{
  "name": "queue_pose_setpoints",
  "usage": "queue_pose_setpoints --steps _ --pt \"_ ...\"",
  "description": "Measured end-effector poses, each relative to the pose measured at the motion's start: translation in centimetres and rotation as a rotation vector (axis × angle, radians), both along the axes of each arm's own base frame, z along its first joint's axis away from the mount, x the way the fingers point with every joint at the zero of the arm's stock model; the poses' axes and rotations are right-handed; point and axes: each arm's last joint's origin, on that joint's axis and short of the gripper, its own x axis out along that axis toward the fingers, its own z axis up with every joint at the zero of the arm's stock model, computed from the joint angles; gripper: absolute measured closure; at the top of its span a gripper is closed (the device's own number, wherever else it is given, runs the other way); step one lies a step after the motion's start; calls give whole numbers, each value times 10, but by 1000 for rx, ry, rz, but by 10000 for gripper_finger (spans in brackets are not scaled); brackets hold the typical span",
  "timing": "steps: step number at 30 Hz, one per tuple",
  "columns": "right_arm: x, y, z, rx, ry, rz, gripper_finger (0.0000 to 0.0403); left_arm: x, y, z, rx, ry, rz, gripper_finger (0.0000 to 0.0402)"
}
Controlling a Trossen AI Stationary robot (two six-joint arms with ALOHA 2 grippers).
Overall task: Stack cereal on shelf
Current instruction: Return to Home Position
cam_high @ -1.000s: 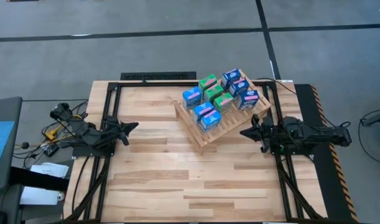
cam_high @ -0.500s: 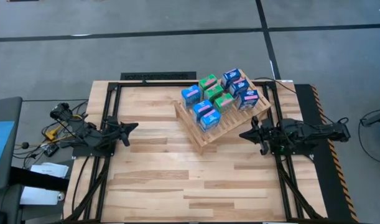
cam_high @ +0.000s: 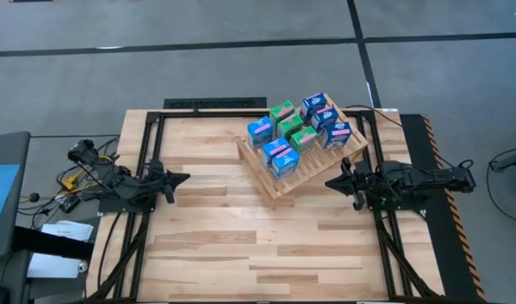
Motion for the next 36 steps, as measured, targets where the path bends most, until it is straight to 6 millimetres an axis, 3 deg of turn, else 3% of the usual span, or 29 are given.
queue_pose_setpoints --steps 9,22,24,27,32,36 --pt "0 0 0 -3 2 1 360 2 -5 -1 -46 23 -167 401" --pt "0 0 -1 -3 4 1 359 1 -5 -2 -46 24 -178 401" --pt "0 0 0 -2 1 2 359 3 -8 5 -80 -52 -196 401" --pt "1 0 -1 -2 6 2 359 7 -12 30 -164 -223 -183 401" --pt "2 0 -1 -1 15 0 359 12 -16 38 -185 -253 -222 402" --pt "2 0 -1 -1 19 -2 359 14 -18 28 -124 -171 -245 401"
